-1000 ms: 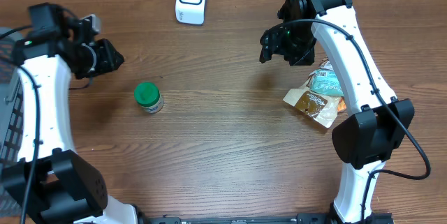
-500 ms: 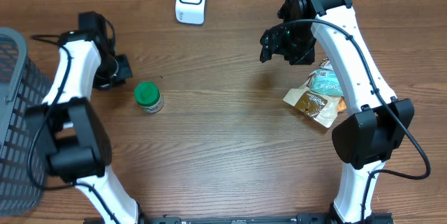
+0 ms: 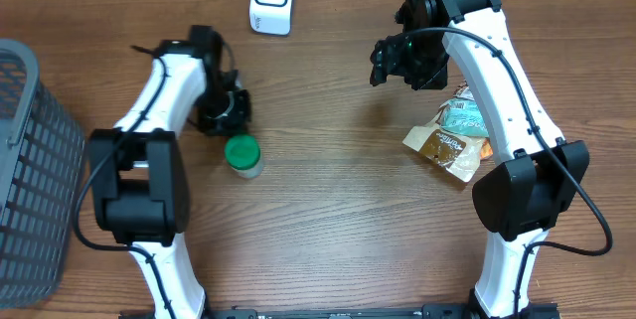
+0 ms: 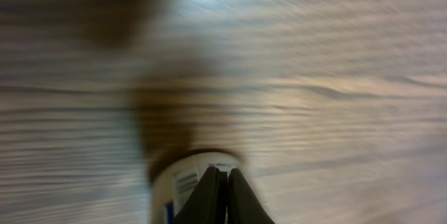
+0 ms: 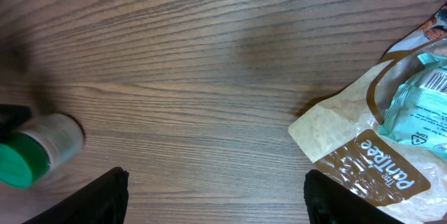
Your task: Scan the item barcode
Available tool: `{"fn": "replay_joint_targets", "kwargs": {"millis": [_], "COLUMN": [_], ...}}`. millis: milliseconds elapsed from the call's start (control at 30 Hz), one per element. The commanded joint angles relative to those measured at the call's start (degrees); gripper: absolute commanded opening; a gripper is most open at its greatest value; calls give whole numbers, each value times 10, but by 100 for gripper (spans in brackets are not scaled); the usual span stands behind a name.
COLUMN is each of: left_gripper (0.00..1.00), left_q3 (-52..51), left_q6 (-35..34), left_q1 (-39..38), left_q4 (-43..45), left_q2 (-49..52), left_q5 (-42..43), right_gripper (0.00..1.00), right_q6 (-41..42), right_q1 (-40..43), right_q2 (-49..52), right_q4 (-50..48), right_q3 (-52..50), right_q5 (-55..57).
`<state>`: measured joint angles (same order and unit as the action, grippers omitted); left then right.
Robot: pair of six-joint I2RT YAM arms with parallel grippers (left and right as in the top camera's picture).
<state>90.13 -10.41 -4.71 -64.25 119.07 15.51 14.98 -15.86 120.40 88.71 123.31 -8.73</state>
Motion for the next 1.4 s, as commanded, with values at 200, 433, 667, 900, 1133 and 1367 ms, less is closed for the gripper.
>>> {"fn": "replay_joint_targets", "kwargs": {"millis": [200,433,667,900,1133,1367], "left_gripper": [4,4,4,4,4,4], "left_q3": [10,118,76,-61,-63,-63], "left_q6": [-25,-35,-57,-44,-17,-11], "left_q1": [-92,-21,35,22,9,-48], "left_q4": [15,-74,-156,-85,-6,46], "left_q2": [0,-20,-27,-27,-27,-27], "left_q5": [35,-31,-85,-20,90,129], "right_gripper": [77,77,77,77,77,77], "right_q6": [-3,-3,-3,-3,-3,-3], "right_q1": [-2,-2,-2,-2,-2,-2], "right_q2": [-8,-8,-8,-8,-8,-8], "right_q4": [5,7,3,5,5,7], "right_q3": [-3,-3,-3,-3,-3,-3], "right_q5": [3,3,3,3,3,0]}}
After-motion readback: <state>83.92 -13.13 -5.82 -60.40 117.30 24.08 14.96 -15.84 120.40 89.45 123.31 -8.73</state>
